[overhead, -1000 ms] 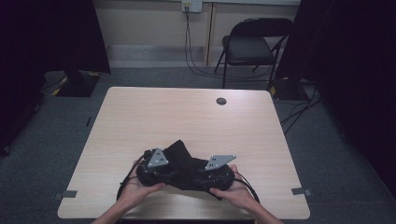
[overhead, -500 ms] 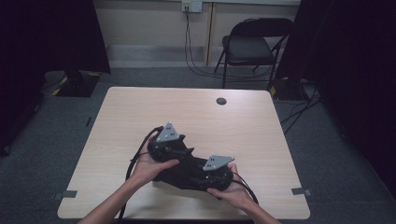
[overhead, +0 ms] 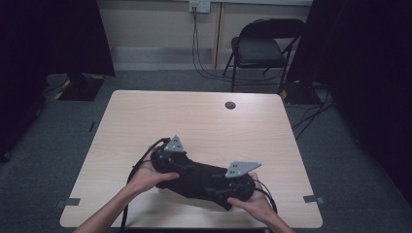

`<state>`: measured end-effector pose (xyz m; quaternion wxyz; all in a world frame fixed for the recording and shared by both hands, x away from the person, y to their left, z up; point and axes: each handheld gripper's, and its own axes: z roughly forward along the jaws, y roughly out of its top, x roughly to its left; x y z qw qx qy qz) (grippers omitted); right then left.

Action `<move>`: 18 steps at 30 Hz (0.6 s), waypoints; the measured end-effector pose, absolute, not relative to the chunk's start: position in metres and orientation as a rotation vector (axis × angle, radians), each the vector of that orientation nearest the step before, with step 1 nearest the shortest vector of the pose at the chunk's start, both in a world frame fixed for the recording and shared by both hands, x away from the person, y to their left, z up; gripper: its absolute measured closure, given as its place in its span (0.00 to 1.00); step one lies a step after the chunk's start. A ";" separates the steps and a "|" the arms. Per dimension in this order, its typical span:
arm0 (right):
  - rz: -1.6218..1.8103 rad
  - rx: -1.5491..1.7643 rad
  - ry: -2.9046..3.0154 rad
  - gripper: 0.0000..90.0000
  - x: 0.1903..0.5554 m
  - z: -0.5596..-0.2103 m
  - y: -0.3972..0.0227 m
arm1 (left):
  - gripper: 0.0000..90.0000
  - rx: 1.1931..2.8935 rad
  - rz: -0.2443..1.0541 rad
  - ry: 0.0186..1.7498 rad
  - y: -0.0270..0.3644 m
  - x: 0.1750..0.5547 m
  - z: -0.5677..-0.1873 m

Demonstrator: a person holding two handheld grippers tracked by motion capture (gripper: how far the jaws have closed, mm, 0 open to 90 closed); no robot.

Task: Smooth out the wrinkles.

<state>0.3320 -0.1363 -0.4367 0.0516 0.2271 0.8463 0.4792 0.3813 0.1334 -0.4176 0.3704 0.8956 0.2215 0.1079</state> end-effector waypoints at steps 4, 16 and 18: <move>1.465 0.795 2.460 0.66 0.351 -0.422 -0.140 | 0.42 2.311 0.285 0.571 0.146 0.365 -0.430; 1.256 0.879 2.589 0.68 0.325 -0.456 -0.141 | 0.43 2.135 0.259 0.639 0.162 0.360 -0.434; 1.255 0.916 2.582 0.64 0.324 -0.463 -0.146 | 0.46 2.096 0.272 0.651 0.164 0.362 -0.430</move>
